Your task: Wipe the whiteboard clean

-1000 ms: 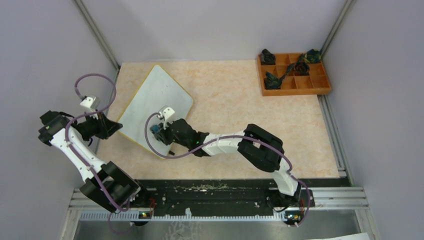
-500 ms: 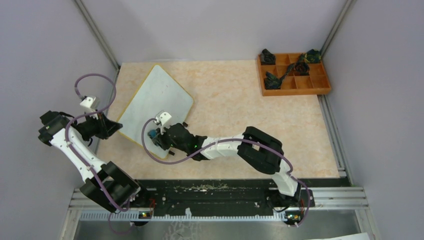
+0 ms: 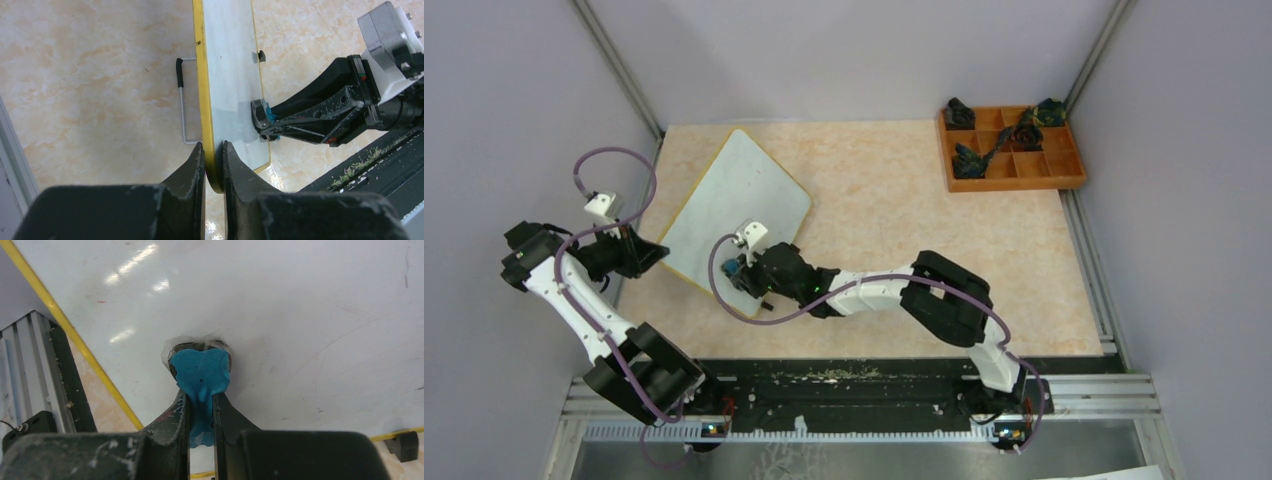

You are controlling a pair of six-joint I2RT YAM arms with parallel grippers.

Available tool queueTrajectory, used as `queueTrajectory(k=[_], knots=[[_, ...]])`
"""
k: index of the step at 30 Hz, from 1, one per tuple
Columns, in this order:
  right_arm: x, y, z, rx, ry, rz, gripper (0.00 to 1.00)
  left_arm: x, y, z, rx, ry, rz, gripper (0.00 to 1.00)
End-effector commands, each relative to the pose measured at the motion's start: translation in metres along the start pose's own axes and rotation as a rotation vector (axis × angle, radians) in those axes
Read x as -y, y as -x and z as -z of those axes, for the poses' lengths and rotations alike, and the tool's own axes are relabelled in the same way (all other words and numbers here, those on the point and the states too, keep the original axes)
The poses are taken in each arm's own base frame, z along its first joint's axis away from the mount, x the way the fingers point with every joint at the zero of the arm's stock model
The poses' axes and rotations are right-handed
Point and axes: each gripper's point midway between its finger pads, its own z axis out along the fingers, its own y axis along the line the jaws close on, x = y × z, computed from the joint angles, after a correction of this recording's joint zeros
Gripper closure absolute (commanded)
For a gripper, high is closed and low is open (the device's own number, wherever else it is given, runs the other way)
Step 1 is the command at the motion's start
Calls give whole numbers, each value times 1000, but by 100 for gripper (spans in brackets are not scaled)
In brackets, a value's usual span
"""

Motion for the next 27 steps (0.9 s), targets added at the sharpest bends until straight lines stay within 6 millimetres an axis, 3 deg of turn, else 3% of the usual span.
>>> queueTrajectory(k=[1,9,15,19,21,27], knots=[[54,39,2,39,-111,16,100,11,-21,-2,-81,-30,7,100],[121,58,-11,38,-198,47,100,12,-22,-3,-84,-33,9,100],[154,88,-30,47,-201,56,100,12,-22,-3,-84,-34,7,100],[160,112,-41,55,-183,71,100,13,-24,-3,-86,-36,11,100],[154,133,-45,83,-160,82,100,14,-25,-4,-88,-38,11,100],[133,165,-48,135,-76,80,100,14,-27,-4,-90,-40,10,100]])
